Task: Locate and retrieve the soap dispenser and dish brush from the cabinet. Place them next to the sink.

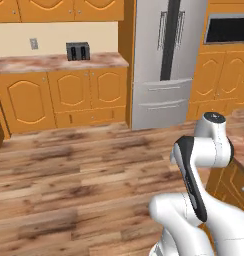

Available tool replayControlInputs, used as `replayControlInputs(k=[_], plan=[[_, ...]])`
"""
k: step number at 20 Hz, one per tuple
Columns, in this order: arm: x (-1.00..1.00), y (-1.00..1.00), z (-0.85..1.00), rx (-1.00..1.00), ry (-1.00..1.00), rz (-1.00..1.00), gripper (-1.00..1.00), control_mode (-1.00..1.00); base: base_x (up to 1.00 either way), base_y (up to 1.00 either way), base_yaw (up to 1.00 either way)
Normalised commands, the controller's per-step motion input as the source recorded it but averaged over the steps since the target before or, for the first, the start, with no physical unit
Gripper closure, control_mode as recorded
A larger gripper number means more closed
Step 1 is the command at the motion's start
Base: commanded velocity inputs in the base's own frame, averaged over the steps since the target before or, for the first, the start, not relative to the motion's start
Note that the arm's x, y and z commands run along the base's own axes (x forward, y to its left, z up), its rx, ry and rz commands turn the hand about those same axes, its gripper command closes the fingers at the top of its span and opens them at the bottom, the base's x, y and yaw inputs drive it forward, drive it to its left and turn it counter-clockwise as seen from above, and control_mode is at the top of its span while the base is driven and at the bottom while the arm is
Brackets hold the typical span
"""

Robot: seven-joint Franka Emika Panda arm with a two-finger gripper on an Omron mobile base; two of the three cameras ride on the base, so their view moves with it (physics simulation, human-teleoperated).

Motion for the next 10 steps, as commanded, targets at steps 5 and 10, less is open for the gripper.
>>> replayControlInputs(k=[5, 10], plan=[[0.00, 0.00, 0.00, 0.00, 0.00, 0.00, -1.00, 1.00, 0.00, 0.03, 0.43], [0.00, 0.00, 0.00, 0.00, 0.00, 0.00, -1.00, 1.00, 0.00, 0.04, 0.42]])
